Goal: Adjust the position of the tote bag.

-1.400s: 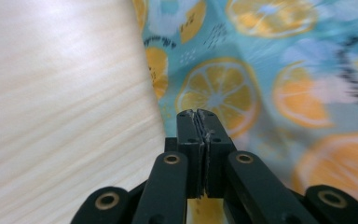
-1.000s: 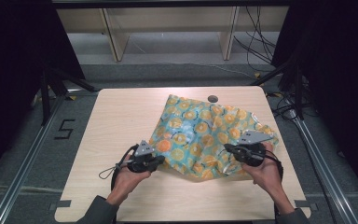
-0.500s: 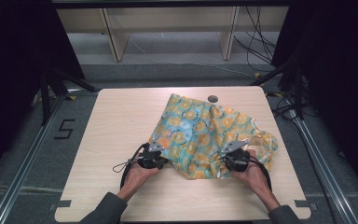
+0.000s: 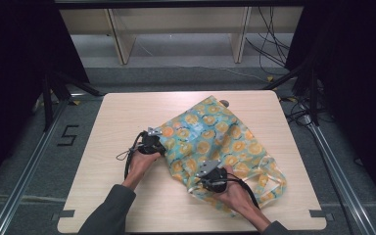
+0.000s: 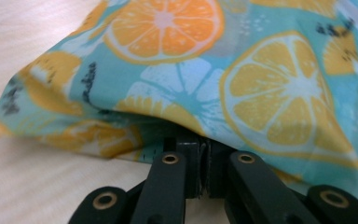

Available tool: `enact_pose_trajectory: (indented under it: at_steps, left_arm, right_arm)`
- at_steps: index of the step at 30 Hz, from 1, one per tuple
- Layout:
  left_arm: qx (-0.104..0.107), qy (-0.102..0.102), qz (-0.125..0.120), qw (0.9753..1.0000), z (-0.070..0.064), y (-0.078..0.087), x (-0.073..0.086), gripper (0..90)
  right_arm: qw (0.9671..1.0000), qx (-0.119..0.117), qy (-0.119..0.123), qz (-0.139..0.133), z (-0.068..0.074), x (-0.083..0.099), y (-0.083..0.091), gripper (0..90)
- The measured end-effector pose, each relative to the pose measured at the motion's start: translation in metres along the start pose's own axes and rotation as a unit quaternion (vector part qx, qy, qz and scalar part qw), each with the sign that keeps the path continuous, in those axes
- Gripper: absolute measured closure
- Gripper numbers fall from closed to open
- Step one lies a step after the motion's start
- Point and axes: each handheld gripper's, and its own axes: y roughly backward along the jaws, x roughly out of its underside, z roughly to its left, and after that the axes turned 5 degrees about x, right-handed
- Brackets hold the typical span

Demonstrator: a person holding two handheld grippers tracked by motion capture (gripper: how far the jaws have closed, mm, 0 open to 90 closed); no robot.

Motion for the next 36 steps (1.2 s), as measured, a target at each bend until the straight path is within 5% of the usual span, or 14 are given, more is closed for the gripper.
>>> enact_pose_trajectory:
  at_steps: [5, 8, 13, 14, 15, 19, 21, 23, 24, 28, 30, 32, 33, 36]
  left_arm:
    - [-0.003, 0.018, -0.011, 0.9998, 0.014, -0.001, -0.004, 85.5]
    - [-0.005, 0.027, -0.024, 0.9993, 0.019, 0.013, -0.001, 82.5]
    - [0.022, 0.027, -0.04, 0.9986, 0.008, 0.042, 0.014, 77.5]
    - [0.032, 0.035, -0.051, 0.9976, 0.001, 0.047, 0.018, 75.0]
    - [0.05, 0.038, -0.055, 0.9965, -0.01, 0.054, 0.023, 64.6]
    - [0.076, 0.037, -0.048, 0.9952, -0.033, 0.061, 0.032, 56.1]
    - [0.089, 0.064, -0.042, 0.9931, -0.045, 0.059, 0.038, 43.5]
    - [0.089, 0.061, -0.03, 0.9938, -0.048, 0.059, 0.038, 32.5]
    - [0.086, 0.052, -0.024, 0.9946, -0.051, 0.058, 0.039, 31.2]
    - [0.065, 0.028, -0.01, 0.9974, -0.054, 0.048, 0.038, 36.7]
    - [0.066, 0.047, -0.022, 0.9964, -0.049, 0.037, 0.038, 51.3]
    - [0.062, 0.04, -0.023, 0.997, -0.047, 0.035, 0.038, 58.6]
    - [0.057, 0.011, -0.023, 0.998, -0.043, 0.032, 0.038, 74.3]
    - [0.058, 0.009, -0.032, 0.9977, -0.039, 0.032, 0.035, 86.5]
  right_arm:
    - [0.9999, -0.012, 0.011, -0.001, 0.012, -0.016, -0.009, 90.0]
    - [0.9995, -0.023, -0.016, -0.013, 0.007, -0.017, 0.003, 90.0]
    - [0.9956, 0.021, -0.057, -0.072, -0.034, -0.001, 0.049, 88.2]
    - [0.994, 0.027, -0.072, -0.078, -0.046, 0.005, 0.059, 87.2]
    - [0.9869, 0.042, -0.124, -0.095, -0.073, 0.021, 0.081, 81.3]
    - [0.9782, 0.079, -0.16, -0.106, -0.101, 0.039, 0.094, 76.2]
    - [0.9721, 0.121, -0.189, -0.067, -0.126, 0.061, 0.095, 66.7]
    - [0.9653, 0.151, -0.211, -0.032, -0.133, 0.075, 0.091, 61.6]
    - [0.966, 0.164, -0.199, -0.013, -0.137, 0.081, 0.086, 60.0]
    - [0.9622, 0.168, -0.214, 0.012, -0.144, 0.095, 0.074, 54.7]
    - [0.9584, 0.144, -0.246, 0.019, -0.149, 0.102, 0.068, 57.0]
    - [0.9592, 0.133, -0.249, 0.016, -0.15, 0.104, 0.067, 62.5]
    - [0.9691, 0.121, -0.215, 0.01, -0.152, 0.107, 0.064, 76.2]
    - [0.9659, 0.108, -0.235, 0.001, -0.145, 0.107, 0.062, 89.6]
